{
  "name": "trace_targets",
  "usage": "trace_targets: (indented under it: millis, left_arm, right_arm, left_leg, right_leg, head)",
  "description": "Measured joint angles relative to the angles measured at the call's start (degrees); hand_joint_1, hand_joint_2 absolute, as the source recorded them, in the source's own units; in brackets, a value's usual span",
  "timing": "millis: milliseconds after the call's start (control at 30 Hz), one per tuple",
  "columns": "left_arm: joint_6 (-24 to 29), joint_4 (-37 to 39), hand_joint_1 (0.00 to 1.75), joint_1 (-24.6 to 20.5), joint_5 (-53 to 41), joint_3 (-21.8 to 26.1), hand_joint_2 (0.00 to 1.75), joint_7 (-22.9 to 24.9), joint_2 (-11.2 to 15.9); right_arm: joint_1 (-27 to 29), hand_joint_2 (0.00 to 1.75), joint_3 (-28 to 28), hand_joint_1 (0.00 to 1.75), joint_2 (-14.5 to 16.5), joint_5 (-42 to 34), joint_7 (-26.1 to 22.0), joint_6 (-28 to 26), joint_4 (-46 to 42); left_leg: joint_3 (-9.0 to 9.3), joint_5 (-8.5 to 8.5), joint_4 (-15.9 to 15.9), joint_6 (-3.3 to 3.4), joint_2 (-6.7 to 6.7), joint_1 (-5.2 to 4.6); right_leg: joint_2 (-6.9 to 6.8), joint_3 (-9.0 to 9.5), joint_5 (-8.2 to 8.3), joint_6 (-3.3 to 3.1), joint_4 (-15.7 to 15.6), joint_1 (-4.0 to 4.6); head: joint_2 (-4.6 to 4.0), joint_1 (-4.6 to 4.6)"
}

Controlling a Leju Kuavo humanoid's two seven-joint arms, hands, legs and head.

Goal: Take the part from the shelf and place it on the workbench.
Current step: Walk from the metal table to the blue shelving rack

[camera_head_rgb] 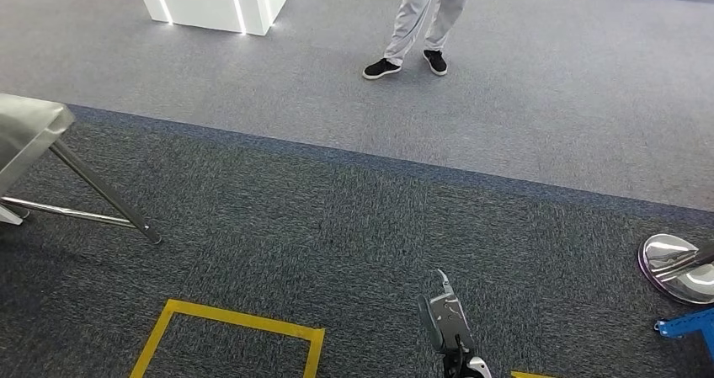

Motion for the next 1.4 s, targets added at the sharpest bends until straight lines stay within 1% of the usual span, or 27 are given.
trace_targets:
  millis: [33, 67, 100, 200, 267, 367, 433, 500, 533, 567, 600, 633, 700, 767, 800, 867, 900, 967, 1033, 1067, 1100, 1133, 1200, 1267, 1300, 1367, 1400]
  left_arm:
    - [0.00, 0.00, 0.00, 0.04, 0.08, -0.01, 0.00, 0.00, 0.02]
    - [0.00, 0.00, 0.00, 0.09, 0.16, -0.01, 0.00, 0.00, 0.03]
    - [0.01, 0.00, 0.00, 0.12, 0.24, -0.01, 0.00, -0.02, 0.05]
    - [0.03, 0.00, 0.00, 0.13, 0.42, -0.01, 0.00, -0.21, 0.05]
    - [0.04, 0.00, 0.00, 0.14, 0.57, -0.01, 0.00, -0.34, 0.05]
    - [0.04, 0.00, 0.00, 0.10, 0.87, -0.01, 0.00, -0.42, 0.02]
    - [0.03, 0.00, 0.00, 0.11, 0.97, -0.01, 0.00, -0.46, 0.01]
    - [0.02, 0.00, 0.00, 0.23, 1.01, -0.01, 0.00, -0.50, 0.01]
    - [0.01, 0.00, 0.00, 0.29, 1.02, -0.01, 0.00, -0.50, 0.01]
    - [0.01, 0.00, 0.00, 0.33, 1.02, -0.01, 0.00, -0.50, 0.01]
    - [0.01, 0.00, 0.00, 0.34, 1.03, -0.01, 0.00, -0.50, 0.01]
    - [0.01, 0.00, 0.00, 0.33, 1.05, -0.01, 0.00, -0.50, 0.01]
    - [0.01, 0.00, 0.00, 0.31, 1.07, -0.01, 0.00, -0.50, 0.01]
    - [0.01, 0.00, 0.00, 0.24, 1.08, -0.01, 0.00, -0.46, 0.01]
    - [0.01, 0.00, 0.00, 0.19, 1.08, -0.01, 0.00, -0.44, 0.01]
    - [0.02, 0.00, 0.00, 0.07, 1.09, -0.01, 0.00, -0.39, -0.02]
    - [0.02, 0.00, 0.00, 0.05, 1.09, -0.01, 0.00, -0.40, -0.03]
    - [0.02, 0.00, 0.00, 0.12, 1.10, -0.01, 0.00, -0.41, -0.04]
    - [0.01, 0.00, 0.00, 0.32, 1.10, -0.01, 0.00, -0.40, -0.04]
    - [0.01, 0.00, 0.00, 0.38, 1.10, -0.01, 0.00, -0.40, -0.04]
    - [0.01, 0.00, 0.00, 0.38, 1.09, -0.01, 0.00, -0.39, -0.04]
    - [-0.01, 0.00, 0.00, 0.35, 1.07, -0.01, 0.00, -0.39, -0.04]
    - [-0.11, 0.00, 0.00, 0.28, 1.03, -0.02, 0.00, -0.39, -0.07]
    - [-0.25, 0.00, 0.00, 0.24, 1.00, -0.05, 0.00, -0.39, -0.08]
    - [-0.30, 0.00, 0.00, 0.21, 0.98, -0.07, 0.00, -0.39, -0.09]
    - [-0.42, 0.00, 0.00, 0.07, 0.90, -0.13, 0.00, -0.39, -0.15]
    - [-0.47, 0.00, 0.00, 0.01, 0.87, -0.19, 0.00, -0.40, -0.19]
  right_arm:
    - [0.40, 1.75, 0.00, 0.00, -0.02, -0.45, -0.29, 0.51, -0.21]
    - [0.80, 1.75, 0.00, 0.00, -0.04, -0.84, -0.54, 0.93, -0.44]
    - [1.11, 1.75, 0.00, 0.00, -0.04, -1.08, -0.71, 1.22, -0.69]
    - [1.26, 1.75, 0.00, 0.00, -0.03, -1.43, -0.94, 1.84, -1.55]
    - [1.11, 1.75, 0.00, 0.00, 0.00, -1.53, -0.97, 2.19, -1.94]
    - [1.11, 1.75, 0.00, 0.00, 0.04, -1.54, -0.96, 2.53, -2.10]
    - [1.04, 1.75, 0.00, 0.00, 0.06, -1.54, -0.93, 2.61, -2.20]
    - [1.01, 1.75, 0.00, 0.00, 0.07, -1.54, -0.84, 2.64, -2.23]
    - [1.04, 1.75, 0.00, 0.00, 0.07, -1.54, -0.76, 2.65, -2.21]
    - [1.07, 1.75, 0.00, 0.00, 0.07, -1.54, -0.65, 2.67, -2.20]
    - [1.09, 1.75, 0.00, 0.00, 0.07, -1.54, -0.55, 2.67, -2.18]
    - [1.07, 1.75, 0.00, 0.00, 0.07, -1.54, -0.46, 2.67, -2.17]
    - [0.94, 1.75, 0.00, 0.00, 0.07, -1.54, -0.37, 2.67, -2.17]
    - [0.77, 1.75, 0.00, 0.00, 0.07, -1.54, -0.30, 2.67, -2.18]
    - [0.73, 1.75, 0.00, 0.00, 0.07, -1.54, -0.28, 2.67, -2.18]
    - [0.78, 1.75, 0.00, 0.00, 0.07, -1.54, -0.26, 2.65, -2.17]
    - [0.77, 1.75, 0.00, 0.00, 0.07, -1.54, -0.26, 2.62, -2.17]
    - [0.69, 1.75, 0.00, 0.00, 0.07, -1.54, -0.26, 2.59, -2.16]
    - [0.73, 1.75, 0.00, 0.00, 0.07, -1.54, -0.26, 2.59, -2.07]
    - [0.84, 1.75, 0.00, 0.00, 0.06, -1.54, -0.25, 2.60, -1.98]
    - [0.93, 1.75, 0.00, 0.00, 0.05, -1.54, -0.25, 2.60, -1.87]
    - [0.99, 1.75, 0.00, 0.00, 0.05, -1.54, -0.25, 2.60, -1.78]
    - [0.91, 1.75, 0.00, 0.00, 0.04, -1.54, -0.24, 2.60, -1.71]
    - [0.74, 1.75, 0.00, 0.00, 0.04, -1.55, -0.24, 2.57, -1.71]
    - [0.70, 1.75, 0.00, 0.00, 0.04, -1.58, -0.23, 2.55, -1.71]
    - [0.72, 1.75, 0.00, 0.00, 0.03, -1.65, -0.20, 2.48, -1.71]
    - [0.70, 1.75, 0.00, 0.00, 0.03, -1.69, -0.19, 2.45, -1.71]
  left_leg:
    - [-0.04, 0.00, 0.02, 0.03, 0.15, -0.07]
    - [-0.05, -0.03, 0.05, 0.01, 0.34, -0.10]
    - [-0.03, -0.08, 0.11, -0.07, 0.56, -0.12]
    - [0.16, -0.49, 0.49, -0.69, 1.55, -0.27]
    - [0.26, -0.76, 0.67, -1.34, 2.29, -0.46]
    - [0.32, -1.26, 0.96, -2.39, 2.91, -0.34]
    - [-1.01, -3.73, 4.42, -2.96, 1.77, -0.19]
    - [-4.14, -7.63, 11.75, -3.20, 0.65, -0.05]
    - [-5.69, -8.90, 15.15, -3.28, 0.49, -0.02]
    - [-6.51, -9.13, 16.93, -3.29, 0.43, -0.02]
    - [-6.28, -8.19, 16.44, -3.24, 0.35, -0.01]
    - [-4.96, -6.31, 13.68, -3.14, 0.07, 0.01]
    - [-1.15, -2.62, 5.51, -2.81, -2.17, 0.15]
    - [0.74, -1.45, 1.23, -2.51, -4.03, 0.20]
    - [0.83, -1.57, 1.01, -2.34, -4.08, 0.11]
    - [1.02, -1.18, 0.55, -1.67, -2.87, 0.14]
    - [1.13, -0.95, 0.19, -1.21, -2.19, 0.22]
    - [1.21, -0.67, -0.34, -0.56, -0.64, 0.20]
    - [1.08, -0.73, -0.35, -0.34, 0.90, -0.01]
    - [1.05, -0.79, -0.33, -0.34, 1.68, -0.08]
    - [1.05, -0.86, -0.30, -0.38, 2.44, -0.09]
    - [1.10, -0.96, -0.25, -0.47, 3.16, -0.10]
    - [1.31, -1.28, -0.09, -0.82, 4.43, -0.21]
    - [1.58, -1.71, 0.11, -1.44, 5.49, -0.46]
    - [1.72, -1.89, 0.15, -1.76, 6.00, -0.56]
    - [2.04, -2.25, 0.26, -2.44, 6.77, -0.42]
    - [1.96, -2.84, 0.90, -2.76, 6.15, -0.29]
  right_leg:
    - [0.02, -1.62, -0.98, 0.07, 3.20, -0.03]
    - [0.01, -2.38, -0.85, 0.09, 4.53, -0.05]
    - [-0.05, -1.94, 0.46, 0.06, 3.36, -0.06]
    - [-2.05, 3.36, 5.94, -0.45, -7.96, 0.12]
    - [-2.87, 4.81, 6.84, -1.05, -11.46, 0.50]
    - [-1.34, 4.60, 7.23, -2.12, -11.80, 0.55]
    - [-0.44, 4.66, 7.62, -2.87, -12.13, 0.31]
    - [0.49, 4.53, 7.71, -3.22, -12.13, 0.43]
    - [1.04, 4.47, 7.73, -3.28, -12.09, 0.51]
    - [1.66, 4.41, 7.74, -3.30, -12.04, 0.56]
    - [2.34, 4.39, 7.75, -3.30, -11.96, 0.59]
    - [3.05, 4.42, 7.75, -3.27, -11.87, 0.59]
    - [4.40, 4.37, 7.72, -3.00, -11.59, 0.61]
    - [5.52, 4.00, 7.83, -2.39, -11.38, 0.56]
    - [6.03, 3.78, 7.96, -1.98, -11.38, 0.48]
    - [6.39, 3.50, 8.05, -1.27, -11.36, 0.37]
    - [5.47, 3.08, 7.48, -0.99, -10.62, 0.42]
    - [2.61, 0.69, 4.52, -0.60, -5.75, 0.45]
    - [1.09, -3.12, 1.09, -0.16, 1.84, 0.26]
    - [0.87, -4.33, 0.51, 0.02, 4.26, 0.11]
    - [0.66, -4.42, 1.05, 0.16, 4.47, -0.01]
    - [0.29, -3.29, 2.52, 0.24, 2.36, -0.10]
    - [-2.00, 1.12, 5.98, 0.00, -5.79, 0.00]
    - [-3.81, 3.77, 7.48, -0.72, -10.94, 0.34]
    - [-3.88, 3.90, 7.44, -1.13, -11.46, 0.55]
    - [-2.46, 3.87, 7.64, -1.81, -11.66, 0.52]
    - [-1.78, 3.96, 7.79, -2.17, -11.85, 0.37]
  head:
    - [0.00, 0.00]
    - [0.00, 0.00]
    - [0.00, 0.00]
    - [0.00, 0.00]
    - [0.00, -0.01]
    - [0.00, 0.00]
    - [0.00, -0.01]
    - [0.00, -0.02]
    - [0.00, -0.02]
    - [0.00, -0.02]
    - [0.00, -0.02]
    - [0.00, -0.02]
    - [0.00, -0.02]
    - [0.00, -0.02]
    - [0.00, -0.01]
    - [0.00, -0.01]
    - [0.00, 0.01]
    - [0.00, 0.02]
    - [0.00, 0.03]
    - [0.00, 0.02]
    - [0.00, 0.02]
    - [0.00, 0.02]
    - [0.00, 0.02]
    - [0.00, 0.02]
    - [0.00, 0.02]
    - [0.00, 0.02]
    - [0.00, 0.02]
